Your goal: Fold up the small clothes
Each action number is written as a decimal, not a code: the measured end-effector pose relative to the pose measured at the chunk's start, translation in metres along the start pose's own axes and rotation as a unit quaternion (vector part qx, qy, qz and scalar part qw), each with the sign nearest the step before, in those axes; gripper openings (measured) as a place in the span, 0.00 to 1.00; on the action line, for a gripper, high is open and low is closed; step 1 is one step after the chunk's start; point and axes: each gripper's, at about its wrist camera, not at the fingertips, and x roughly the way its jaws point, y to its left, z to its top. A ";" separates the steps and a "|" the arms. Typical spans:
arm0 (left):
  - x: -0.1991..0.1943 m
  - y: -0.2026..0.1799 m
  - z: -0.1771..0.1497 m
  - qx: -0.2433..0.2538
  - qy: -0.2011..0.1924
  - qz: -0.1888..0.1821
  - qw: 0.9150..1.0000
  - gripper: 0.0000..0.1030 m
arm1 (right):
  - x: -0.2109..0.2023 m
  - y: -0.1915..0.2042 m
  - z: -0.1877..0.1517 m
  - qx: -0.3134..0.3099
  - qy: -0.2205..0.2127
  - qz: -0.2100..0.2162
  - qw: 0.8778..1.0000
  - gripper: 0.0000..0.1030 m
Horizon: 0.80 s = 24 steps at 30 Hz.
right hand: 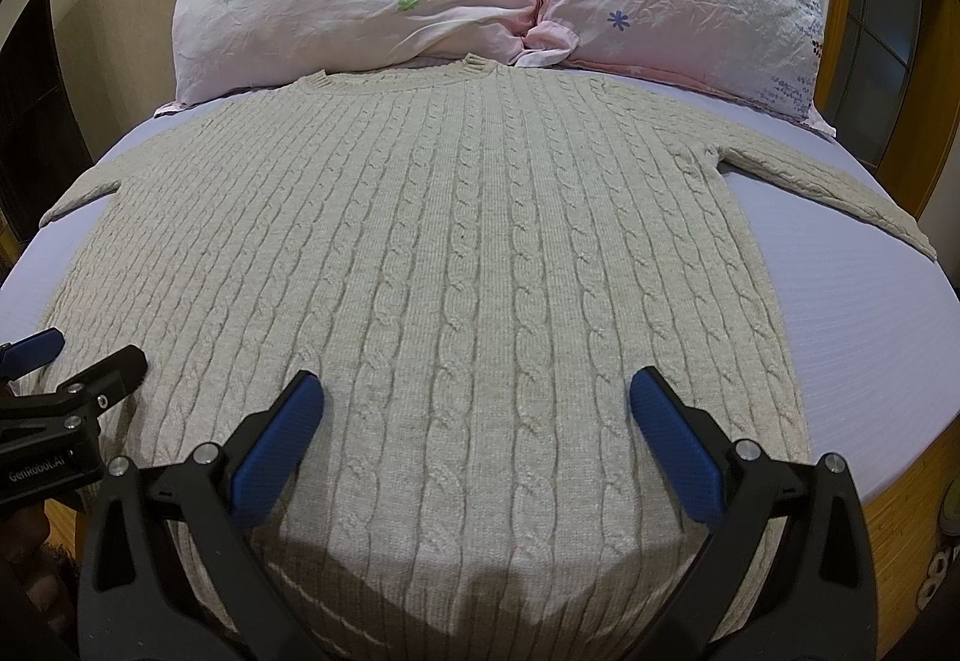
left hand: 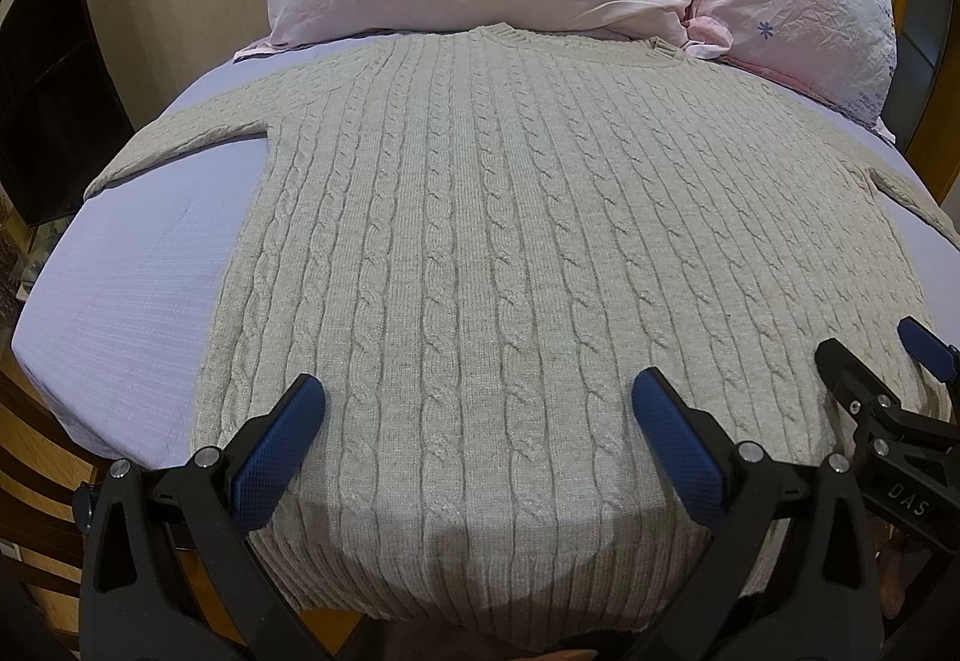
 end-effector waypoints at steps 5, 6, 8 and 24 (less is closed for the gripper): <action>0.000 0.000 0.000 0.000 -0.001 0.000 1.000 0.99 | 0.000 0.000 0.000 -0.001 -0.003 0.000 1.000 0.98; 0.000 0.000 0.000 0.000 -0.001 0.000 1.000 0.99 | 0.000 0.000 0.000 -0.001 -0.003 0.000 1.000 0.98; 0.001 0.000 0.002 -0.001 -0.001 0.000 1.000 0.99 | -0.001 0.002 0.000 -0.001 -0.004 0.001 1.000 0.98; -0.006 0.004 0.002 0.013 -0.045 -0.028 0.999 0.99 | -0.037 -0.178 0.062 0.186 -0.132 0.037 0.973 0.98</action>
